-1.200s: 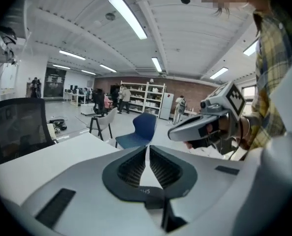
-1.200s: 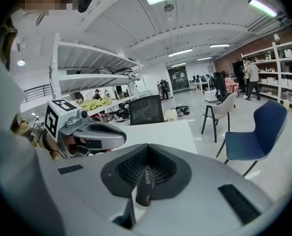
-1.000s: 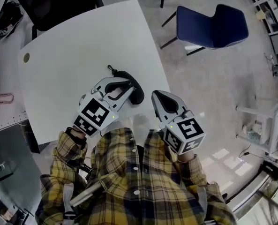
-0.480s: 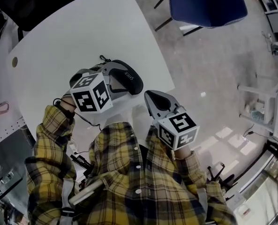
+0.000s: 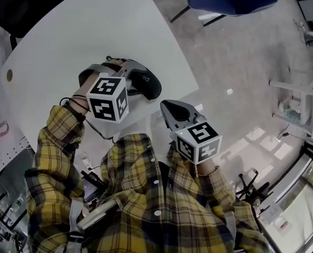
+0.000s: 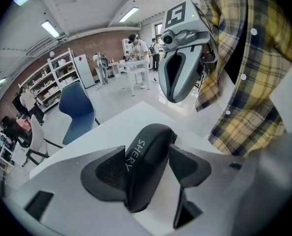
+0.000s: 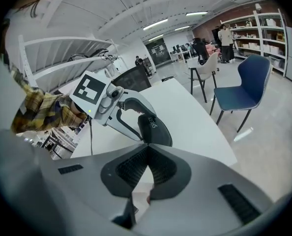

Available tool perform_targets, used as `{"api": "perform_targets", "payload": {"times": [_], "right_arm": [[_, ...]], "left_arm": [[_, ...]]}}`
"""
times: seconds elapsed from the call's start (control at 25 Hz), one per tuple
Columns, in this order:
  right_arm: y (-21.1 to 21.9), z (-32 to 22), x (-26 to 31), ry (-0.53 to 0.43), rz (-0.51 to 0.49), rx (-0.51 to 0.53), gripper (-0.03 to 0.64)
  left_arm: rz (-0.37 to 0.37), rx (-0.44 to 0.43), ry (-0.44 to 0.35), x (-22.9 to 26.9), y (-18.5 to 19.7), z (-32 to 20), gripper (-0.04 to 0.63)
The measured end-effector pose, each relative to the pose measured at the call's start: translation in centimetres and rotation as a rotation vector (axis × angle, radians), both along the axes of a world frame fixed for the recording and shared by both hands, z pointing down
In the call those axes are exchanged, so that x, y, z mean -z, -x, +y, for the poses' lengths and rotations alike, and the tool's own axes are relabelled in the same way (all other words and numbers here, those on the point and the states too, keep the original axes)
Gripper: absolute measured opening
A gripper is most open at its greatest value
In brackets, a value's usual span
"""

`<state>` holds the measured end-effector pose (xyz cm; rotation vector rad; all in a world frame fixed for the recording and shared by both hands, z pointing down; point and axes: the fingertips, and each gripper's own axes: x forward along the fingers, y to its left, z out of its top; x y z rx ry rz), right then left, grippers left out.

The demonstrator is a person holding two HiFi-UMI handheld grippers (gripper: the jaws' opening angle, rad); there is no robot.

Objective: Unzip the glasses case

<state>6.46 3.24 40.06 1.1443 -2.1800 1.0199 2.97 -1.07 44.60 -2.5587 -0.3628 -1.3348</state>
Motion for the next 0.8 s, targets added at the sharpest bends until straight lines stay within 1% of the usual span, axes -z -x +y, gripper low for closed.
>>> {"api": "perform_targets", "payload": {"times": [0.08,0.24,0.32,0.36,0.4,0.44,0.52,0.68,0.8], "right_arm": [[0.1,0.3,-0.6,0.015,0.004,0.004,-0.002],[0.6,0.9,-2.2,0.062,0.013,0.022,0.0],[1.0,1.2,-3.2,0.083,0.019,0.043,0.002],[1.2,1.4,-3.9,0.091,0.028,0.055,0.01],[1.4,1.6,-4.5,0.098,0.036,0.067,0.054],[1.6,1.7,-5.1,0.1,0.044,0.075,0.08],[1.8,1.8,-6.0,0.084,0.061,0.078,0.094],[2.3,1.8,-7.5,0.034,0.102,0.074,0.094],[2.8,1.5,-7.7,-0.024,0.117,0.06,0.094]], "left_arm": [[0.014,-0.008,-0.011,0.0,-0.1,-0.1,0.264],[0.049,-0.006,-0.004,0.1,0.1,-0.1,0.264],[0.055,-0.005,-0.003,0.1,0.1,-0.2,0.264],[0.056,-0.005,-0.004,0.0,0.1,-0.2,0.264],[0.057,-0.006,-0.004,0.0,0.1,-0.2,0.264],[0.06,-0.007,-0.005,0.0,0.1,-0.1,0.264],[0.067,-0.007,-0.009,0.0,0.0,0.0,0.264],[0.082,-0.01,-0.02,-0.1,-0.2,0.3,0.264],[0.09,-0.01,-0.031,0.0,0.0,0.4,0.264]]}}
